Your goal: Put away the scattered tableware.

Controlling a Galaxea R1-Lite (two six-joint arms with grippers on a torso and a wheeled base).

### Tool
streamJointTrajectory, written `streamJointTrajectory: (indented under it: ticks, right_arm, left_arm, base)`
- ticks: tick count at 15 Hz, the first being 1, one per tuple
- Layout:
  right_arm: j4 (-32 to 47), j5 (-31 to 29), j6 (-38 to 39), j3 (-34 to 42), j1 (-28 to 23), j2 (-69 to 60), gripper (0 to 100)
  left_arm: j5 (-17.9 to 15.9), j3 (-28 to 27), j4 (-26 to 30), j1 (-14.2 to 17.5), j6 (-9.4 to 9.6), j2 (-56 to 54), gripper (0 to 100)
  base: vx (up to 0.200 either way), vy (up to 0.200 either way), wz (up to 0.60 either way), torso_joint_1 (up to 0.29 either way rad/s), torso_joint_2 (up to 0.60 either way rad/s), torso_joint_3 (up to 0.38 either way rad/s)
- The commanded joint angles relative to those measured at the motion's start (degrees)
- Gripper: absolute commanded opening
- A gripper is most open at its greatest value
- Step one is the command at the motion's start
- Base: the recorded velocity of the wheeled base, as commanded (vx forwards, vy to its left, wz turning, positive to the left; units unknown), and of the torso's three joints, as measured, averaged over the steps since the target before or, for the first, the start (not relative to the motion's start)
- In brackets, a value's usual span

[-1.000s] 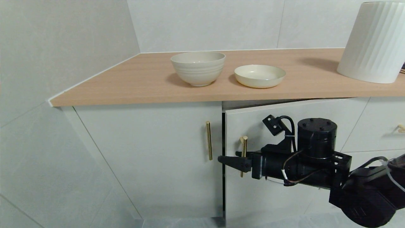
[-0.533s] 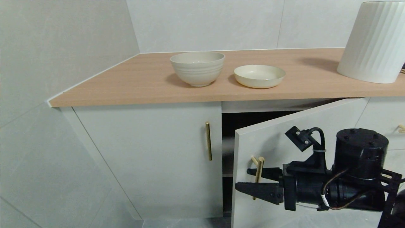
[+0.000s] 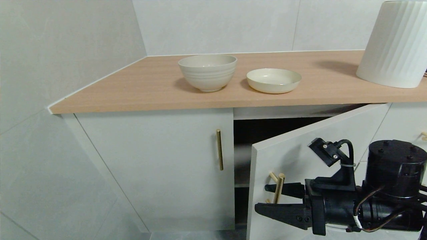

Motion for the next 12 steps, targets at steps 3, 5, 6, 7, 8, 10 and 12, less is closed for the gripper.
streamJointTrajectory:
  ticks: [3,5,6,7,8,10,12]
  right_arm:
    - [-0.3,-0.1,0.0,-0.1,-0.1,-0.3,100]
    - [-0.4,-0.1,0.0,-0.1,0.0,-0.3,100]
    - [-0.4,-0.1,0.0,-0.1,0.0,-0.3,100]
    - [-0.4,-0.1,0.0,-0.1,0.0,-0.4,100]
    - [-0.4,-0.1,0.0,-0.1,0.0,-0.5,100]
    - [-0.5,0.0,0.0,-0.1,0.0,-0.6,100]
    - [-0.5,0.0,0.0,-0.1,0.0,-0.6,100]
  left_arm:
    - [-11.2,-7.4,4.1,-0.1,1.42,1.2,100]
    - [-20.0,-12.7,5.1,-0.1,1.42,7.5,100]
    - [-21.5,-14.8,5.0,-0.1,1.42,10.5,100]
    - [-24.4,-21.2,5.0,-0.1,1.51,19.2,100]
    - [-26.7,-25.7,4.9,-0.1,1.42,25.2,100]
    - [-32.3,-33.7,4.9,-0.3,1.16,37.6,100]
    - [-36.7,-39.5,4.2,-2.9,0.72,47.0,100]
  base:
    - [0.000,0.000,0.00,0.000,0.00,0.000]
    - [0.000,0.000,0.00,0.000,0.00,0.000]
    - [0.000,0.000,0.00,0.000,0.00,0.000]
    - [0.000,0.000,0.00,0.000,0.00,0.000]
    - [0.000,0.000,0.00,0.000,0.00,0.000]
    - [0.000,0.000,0.00,0.000,0.00,0.000]
    - [0.000,0.000,0.00,0.000,0.00,0.000]
